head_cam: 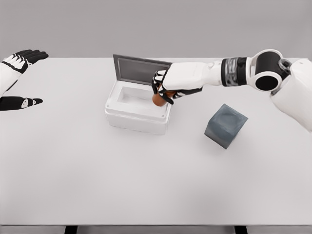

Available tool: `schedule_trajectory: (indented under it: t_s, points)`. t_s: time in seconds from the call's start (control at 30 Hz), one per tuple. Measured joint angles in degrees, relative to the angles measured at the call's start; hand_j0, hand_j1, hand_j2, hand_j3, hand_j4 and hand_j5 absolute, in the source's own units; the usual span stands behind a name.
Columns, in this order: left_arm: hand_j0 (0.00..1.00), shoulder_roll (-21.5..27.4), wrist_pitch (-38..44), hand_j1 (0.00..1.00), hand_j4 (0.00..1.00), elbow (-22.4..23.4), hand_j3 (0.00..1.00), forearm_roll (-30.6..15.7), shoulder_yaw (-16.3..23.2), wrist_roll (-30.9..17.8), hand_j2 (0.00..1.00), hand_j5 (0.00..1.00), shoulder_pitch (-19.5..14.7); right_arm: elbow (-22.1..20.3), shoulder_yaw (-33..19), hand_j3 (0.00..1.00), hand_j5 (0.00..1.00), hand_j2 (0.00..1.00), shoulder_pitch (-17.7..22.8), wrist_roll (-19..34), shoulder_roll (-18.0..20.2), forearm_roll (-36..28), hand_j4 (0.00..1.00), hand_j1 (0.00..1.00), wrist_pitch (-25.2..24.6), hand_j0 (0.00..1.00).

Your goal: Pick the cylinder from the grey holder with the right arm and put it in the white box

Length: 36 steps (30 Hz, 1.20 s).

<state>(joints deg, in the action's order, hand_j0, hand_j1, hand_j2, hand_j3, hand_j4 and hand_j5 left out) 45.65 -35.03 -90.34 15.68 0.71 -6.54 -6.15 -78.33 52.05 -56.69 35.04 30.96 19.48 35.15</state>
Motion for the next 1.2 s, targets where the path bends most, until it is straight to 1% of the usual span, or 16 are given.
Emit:
schedule_trajectory:
  t_s: [0.97,1.2]
  points:
    - [1.00,0.00,0.00,1.00,1.00,0.00,1.00,0.00,0.00,0.00,1.00,1.00,0.00,0.30,0.14,0.19,0.19,0.19,-0.70,0.00,-0.23,0.11,0.19,0.19,0.00,0.19]
    - [1.00,0.00,0.00,1.00,1.00,0.00,1.00,-0.01,0.00,0.00,1.00,1.00,0.00,1.53,0.14,0.20,0.20,0.20,-0.79,0.00,-0.65,0.41,0.20,0.20,0.00,0.20]
